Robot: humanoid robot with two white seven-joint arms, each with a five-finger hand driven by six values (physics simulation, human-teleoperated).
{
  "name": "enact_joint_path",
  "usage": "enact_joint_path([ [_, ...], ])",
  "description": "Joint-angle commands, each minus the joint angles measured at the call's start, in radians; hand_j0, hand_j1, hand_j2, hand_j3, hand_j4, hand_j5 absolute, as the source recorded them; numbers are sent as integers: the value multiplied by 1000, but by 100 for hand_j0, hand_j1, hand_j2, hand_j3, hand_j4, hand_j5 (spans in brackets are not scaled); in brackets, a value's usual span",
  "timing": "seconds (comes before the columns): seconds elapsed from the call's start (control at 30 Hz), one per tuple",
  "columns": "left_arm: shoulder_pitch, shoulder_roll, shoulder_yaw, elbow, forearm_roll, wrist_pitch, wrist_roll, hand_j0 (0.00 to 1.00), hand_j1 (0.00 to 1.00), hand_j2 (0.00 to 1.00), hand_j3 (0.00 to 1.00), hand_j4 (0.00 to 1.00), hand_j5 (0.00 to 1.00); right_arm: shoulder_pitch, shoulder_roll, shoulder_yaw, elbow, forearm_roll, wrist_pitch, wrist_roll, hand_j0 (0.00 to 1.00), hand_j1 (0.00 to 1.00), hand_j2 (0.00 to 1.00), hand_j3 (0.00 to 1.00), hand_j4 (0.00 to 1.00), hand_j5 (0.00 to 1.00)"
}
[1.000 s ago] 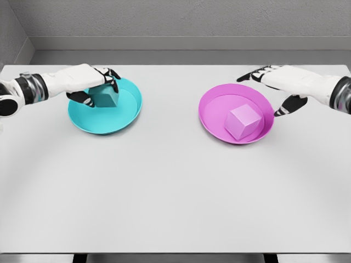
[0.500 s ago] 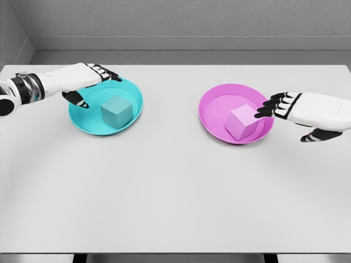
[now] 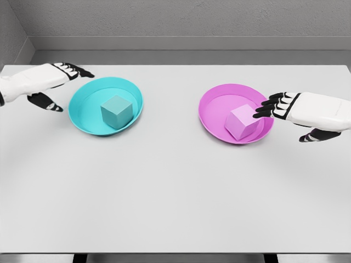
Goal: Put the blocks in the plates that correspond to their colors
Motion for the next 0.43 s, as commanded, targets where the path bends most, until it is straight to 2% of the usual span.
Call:
enact_joint_path([
  [0.0,0,17,3,-29,14,2,-4,100,100,100,100,100,100,0,0,5,-1,-6,3,0,100,100,100,100,100,100],
  [0.1,17,20,3,-32,13,2,-4,100,100,100,100,100,100,0,-5,-3,1,-6,3,0,100,100,100,100,100,100],
  [0.4,18,20,14,-23,7,2,-4,100,100,100,100,100,100,-2,-3,-4,10,-6,3,0,100,100,100,100,100,100],
])
